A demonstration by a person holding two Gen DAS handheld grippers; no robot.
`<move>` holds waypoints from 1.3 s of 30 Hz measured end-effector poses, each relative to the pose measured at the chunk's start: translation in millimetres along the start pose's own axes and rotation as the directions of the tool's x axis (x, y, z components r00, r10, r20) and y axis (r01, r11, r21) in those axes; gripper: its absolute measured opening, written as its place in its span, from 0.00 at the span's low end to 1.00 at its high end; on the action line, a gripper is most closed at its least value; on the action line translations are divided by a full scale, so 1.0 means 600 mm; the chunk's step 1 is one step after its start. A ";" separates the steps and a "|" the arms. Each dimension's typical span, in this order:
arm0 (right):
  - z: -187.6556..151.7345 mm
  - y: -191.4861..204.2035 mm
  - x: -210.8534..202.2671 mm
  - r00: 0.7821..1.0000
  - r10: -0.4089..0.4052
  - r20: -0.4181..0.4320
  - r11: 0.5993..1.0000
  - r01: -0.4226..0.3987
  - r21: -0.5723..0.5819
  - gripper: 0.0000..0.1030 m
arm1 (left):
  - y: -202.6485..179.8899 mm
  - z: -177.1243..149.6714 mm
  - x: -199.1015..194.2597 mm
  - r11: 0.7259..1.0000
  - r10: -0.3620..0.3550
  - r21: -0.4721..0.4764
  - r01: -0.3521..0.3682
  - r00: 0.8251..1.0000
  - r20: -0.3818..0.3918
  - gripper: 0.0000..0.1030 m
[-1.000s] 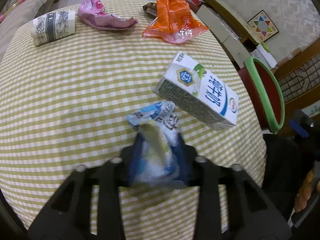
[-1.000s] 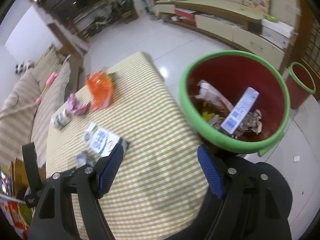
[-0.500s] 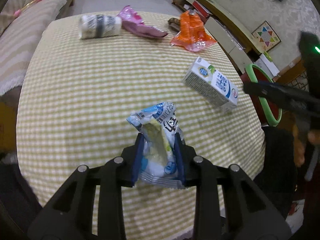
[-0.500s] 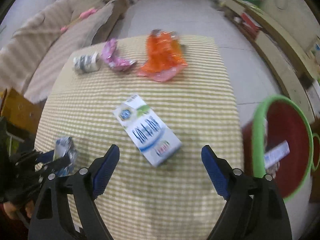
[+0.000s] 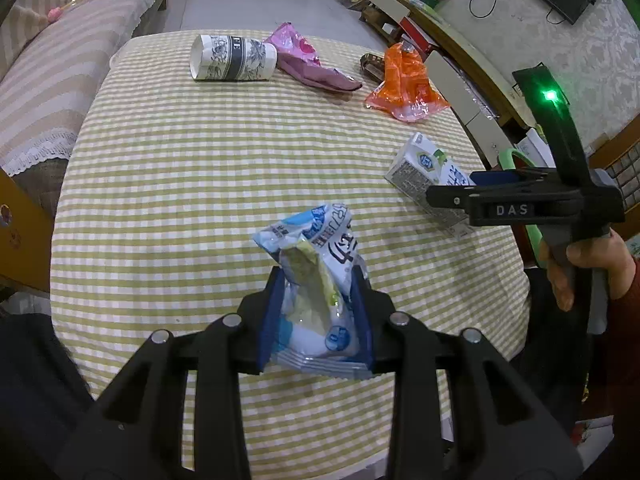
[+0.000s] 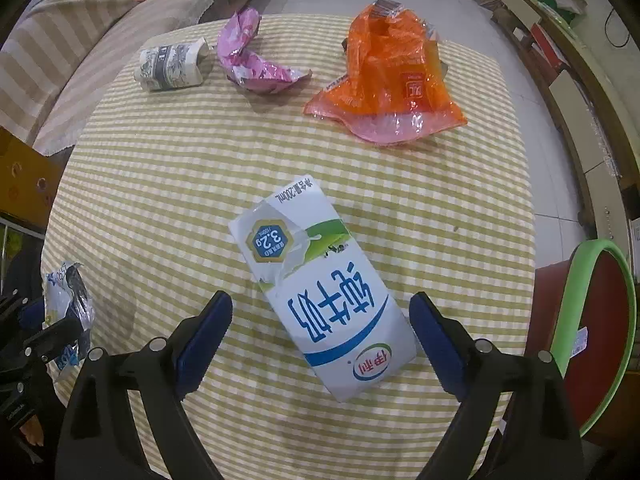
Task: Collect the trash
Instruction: 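Grasp the white milk carton with the right tool while the left tool holds the wrapper, then lift the milk carton with the right tool while the left tool holds the wrapper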
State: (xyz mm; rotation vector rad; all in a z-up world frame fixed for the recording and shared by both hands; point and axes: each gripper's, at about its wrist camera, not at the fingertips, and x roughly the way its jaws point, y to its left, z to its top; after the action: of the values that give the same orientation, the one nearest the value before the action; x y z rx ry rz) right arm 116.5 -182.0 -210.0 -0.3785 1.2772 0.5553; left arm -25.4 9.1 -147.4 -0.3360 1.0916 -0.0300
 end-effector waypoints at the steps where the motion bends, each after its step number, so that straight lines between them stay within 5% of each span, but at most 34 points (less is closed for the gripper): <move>1: -0.002 0.002 0.000 1.000 -0.022 -0.001 1.000 0.022 -0.008 0.74 | -0.002 -0.001 0.001 1.000 -0.001 0.000 0.001 1.000 0.000 0.30; 6: -0.011 -0.003 -0.004 1.000 0.022 -0.015 0.999 -0.022 0.028 0.63 | -0.001 0.001 0.004 1.000 -0.008 -0.004 0.008 1.000 -0.001 0.30; 16: 0.007 -0.008 0.013 0.998 0.048 -0.039 0.999 -0.047 0.025 0.75 | 0.006 0.001 0.009 1.000 -0.006 -0.015 0.006 1.000 -0.005 0.31; 20: -0.001 0.003 0.010 0.998 0.050 -0.045 0.999 -0.050 0.012 0.58 | 0.009 0.000 0.007 1.000 0.000 -0.024 0.000 1.000 -0.004 0.31; 23: -0.006 0.011 0.008 0.998 0.051 -0.046 0.999 -0.050 0.014 0.57 | 0.011 0.001 0.011 1.000 -0.001 -0.028 0.001 1.000 -0.009 0.31; 31: -0.008 0.031 0.008 0.998 0.059 0.012 0.998 -0.060 0.018 0.69 | 0.012 -0.002 0.013 0.999 -0.002 -0.032 0.002 1.000 -0.011 0.31; 33: -0.011 0.030 0.006 0.998 0.052 0.032 0.998 -0.053 0.034 0.53 | 0.014 -0.002 0.011 0.999 -0.001 -0.035 0.000 1.000 -0.008 0.31; 39: -0.030 0.014 -0.026 0.989 0.097 0.113 0.989 -0.109 0.102 0.53 | 0.020 0.000 0.003 0.999 0.012 -0.046 -0.012 1.000 0.009 0.31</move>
State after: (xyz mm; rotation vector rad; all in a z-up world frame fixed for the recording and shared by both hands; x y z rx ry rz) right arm 94.5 -188.0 -199.1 -0.1900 1.2215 0.5836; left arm -26.2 20.3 -152.6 -0.3704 1.0863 0.0076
